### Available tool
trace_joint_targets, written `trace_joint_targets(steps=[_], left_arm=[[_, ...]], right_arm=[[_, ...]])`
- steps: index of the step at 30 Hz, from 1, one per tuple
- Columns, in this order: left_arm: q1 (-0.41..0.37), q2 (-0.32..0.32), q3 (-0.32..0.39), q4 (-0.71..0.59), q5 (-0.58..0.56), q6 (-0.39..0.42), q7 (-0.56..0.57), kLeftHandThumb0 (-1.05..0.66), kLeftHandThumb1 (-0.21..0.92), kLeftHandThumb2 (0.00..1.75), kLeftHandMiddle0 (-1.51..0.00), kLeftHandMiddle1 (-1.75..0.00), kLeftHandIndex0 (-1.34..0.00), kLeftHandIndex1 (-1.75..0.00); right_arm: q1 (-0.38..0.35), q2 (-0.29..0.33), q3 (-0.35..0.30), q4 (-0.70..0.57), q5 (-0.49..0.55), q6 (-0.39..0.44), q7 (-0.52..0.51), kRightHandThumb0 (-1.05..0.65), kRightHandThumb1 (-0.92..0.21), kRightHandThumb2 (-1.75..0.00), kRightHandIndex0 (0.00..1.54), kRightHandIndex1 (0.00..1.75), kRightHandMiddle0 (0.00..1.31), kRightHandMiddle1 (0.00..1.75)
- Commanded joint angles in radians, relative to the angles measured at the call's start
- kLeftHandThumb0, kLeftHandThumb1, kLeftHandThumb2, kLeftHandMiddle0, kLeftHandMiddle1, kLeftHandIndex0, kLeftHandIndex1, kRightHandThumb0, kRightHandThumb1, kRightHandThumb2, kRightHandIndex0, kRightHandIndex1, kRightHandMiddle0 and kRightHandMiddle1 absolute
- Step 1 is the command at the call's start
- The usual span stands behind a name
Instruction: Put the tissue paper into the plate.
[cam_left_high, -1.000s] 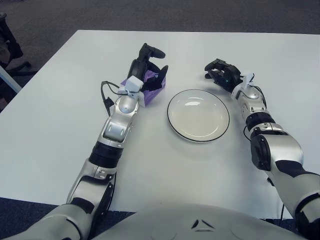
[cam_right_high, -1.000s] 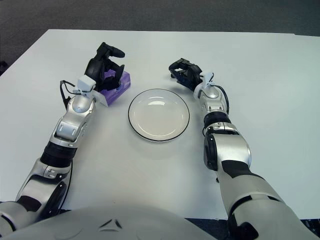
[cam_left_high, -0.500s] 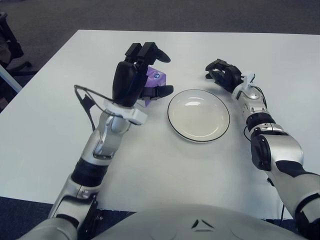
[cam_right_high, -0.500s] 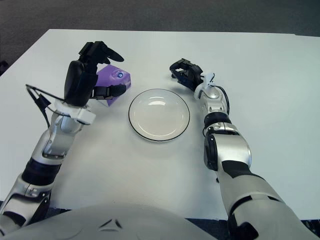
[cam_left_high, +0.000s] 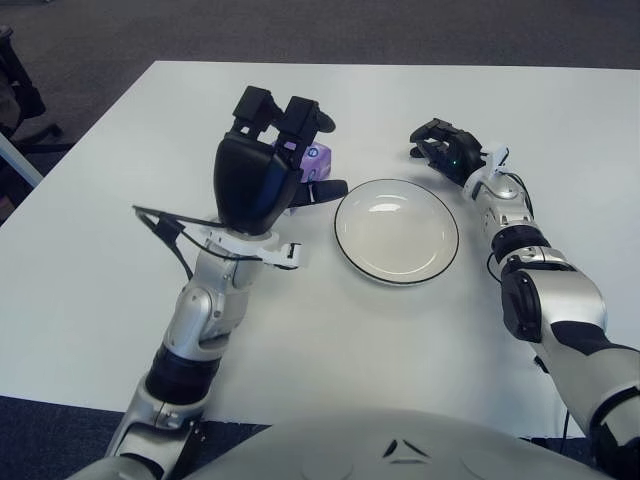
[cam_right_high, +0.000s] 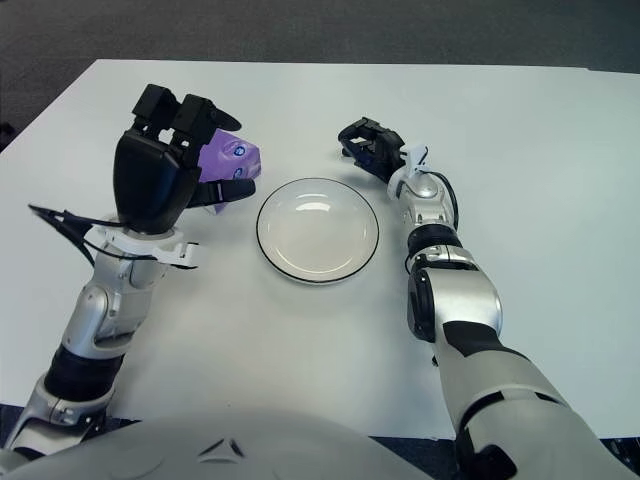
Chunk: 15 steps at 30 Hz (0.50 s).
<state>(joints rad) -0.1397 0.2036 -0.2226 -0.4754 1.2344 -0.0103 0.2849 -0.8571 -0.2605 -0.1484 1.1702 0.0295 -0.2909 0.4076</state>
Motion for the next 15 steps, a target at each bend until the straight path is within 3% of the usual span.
trace_joint_targets(steps=[1, 4, 7, 8, 10, 12, 15], left_arm=[[0.001, 0.001, 0.021, 0.001, 0.091, 0.065, -0.008, -0.38, 0.92, 0.45, -0.27, -1.38, -0.22, -1.43], [-0.018, 0.002, 0.037, 0.060, 0.105, 0.104, 0.013, -0.53, 0.92, 0.40, -0.29, -1.17, -0.23, -1.01], [-0.035, -0.002, 0.042, 0.109, 0.117, 0.138, 0.024, -0.63, 0.92, 0.40, -0.35, -0.87, -0.26, -0.76], [-0.043, -0.006, 0.041, 0.130, 0.119, 0.152, 0.026, -0.65, 0.92, 0.40, -0.37, -0.82, -0.27, -0.73], [-0.060, -0.016, 0.038, 0.170, 0.120, 0.179, 0.030, -0.71, 0.92, 0.42, -0.45, -0.49, -0.29, -0.58], [-0.081, -0.036, 0.034, 0.213, 0.120, 0.217, 0.026, -0.78, 0.92, 0.48, -0.48, -0.27, -0.30, -0.45], [-0.100, -0.059, 0.026, 0.246, 0.128, 0.272, 0.008, -0.86, 0.92, 0.56, -0.47, -0.09, -0.30, -0.31]], right_arm=[[0.036, 0.001, 0.011, 0.038, -0.008, 0.048, -0.003, -0.01, -0.91, -0.28, 0.56, 1.40, 0.35, 1.38], [0.034, 0.000, 0.013, 0.040, -0.010, 0.050, -0.004, -0.01, -0.91, -0.28, 0.56, 1.40, 0.35, 1.38], [0.034, 0.000, 0.013, 0.041, -0.010, 0.050, -0.004, -0.01, -0.91, -0.27, 0.56, 1.39, 0.35, 1.38], [0.035, 0.000, 0.014, 0.042, -0.010, 0.050, -0.003, -0.01, -0.91, -0.27, 0.56, 1.39, 0.35, 1.38], [0.034, 0.000, 0.014, 0.044, -0.010, 0.050, -0.003, -0.01, -0.91, -0.27, 0.56, 1.39, 0.35, 1.38], [0.034, 0.000, 0.014, 0.046, -0.010, 0.050, -0.003, -0.01, -0.91, -0.27, 0.56, 1.39, 0.35, 1.38], [0.034, -0.001, 0.013, 0.048, -0.010, 0.049, -0.003, -0.01, -0.91, -0.27, 0.56, 1.39, 0.35, 1.39]])
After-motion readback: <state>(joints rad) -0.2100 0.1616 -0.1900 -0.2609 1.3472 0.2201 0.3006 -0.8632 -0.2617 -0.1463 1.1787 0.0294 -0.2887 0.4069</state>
